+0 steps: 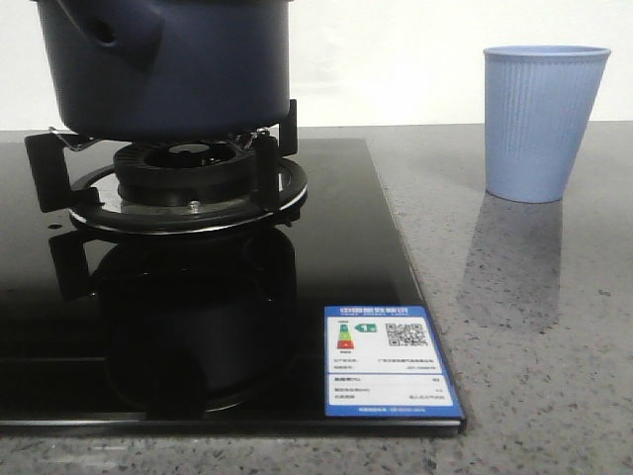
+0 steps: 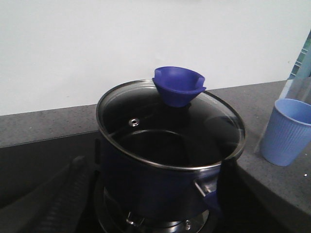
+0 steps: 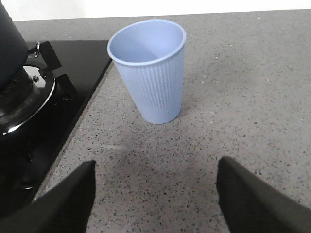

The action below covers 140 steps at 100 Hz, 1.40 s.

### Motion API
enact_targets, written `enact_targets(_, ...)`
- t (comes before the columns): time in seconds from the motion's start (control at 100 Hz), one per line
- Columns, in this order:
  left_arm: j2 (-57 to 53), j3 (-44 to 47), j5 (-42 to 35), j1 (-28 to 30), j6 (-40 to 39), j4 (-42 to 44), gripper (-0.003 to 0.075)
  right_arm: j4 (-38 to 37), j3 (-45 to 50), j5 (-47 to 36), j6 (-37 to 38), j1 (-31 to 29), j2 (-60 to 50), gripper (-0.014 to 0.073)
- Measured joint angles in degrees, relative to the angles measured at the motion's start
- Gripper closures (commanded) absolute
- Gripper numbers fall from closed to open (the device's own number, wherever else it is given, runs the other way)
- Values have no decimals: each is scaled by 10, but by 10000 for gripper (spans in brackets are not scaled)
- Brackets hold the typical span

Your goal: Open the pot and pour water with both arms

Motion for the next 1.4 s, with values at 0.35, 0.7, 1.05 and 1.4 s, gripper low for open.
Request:
enact_targets(0.35,149,-74,-89,-93,0,6,235,0,0,4,-1,0,0,116)
enact_targets(0.7,269,-148,-114,-99,0,24,158,0,0,6,-1,0,0,116)
enact_targets(1.05,334,-173,-120,-99,0,33,153,0,0,7,-1,0,0,116)
enact_targets(1.4,338,-173,-152,-99,0,34,288,0,0,10,-2,0,0,116)
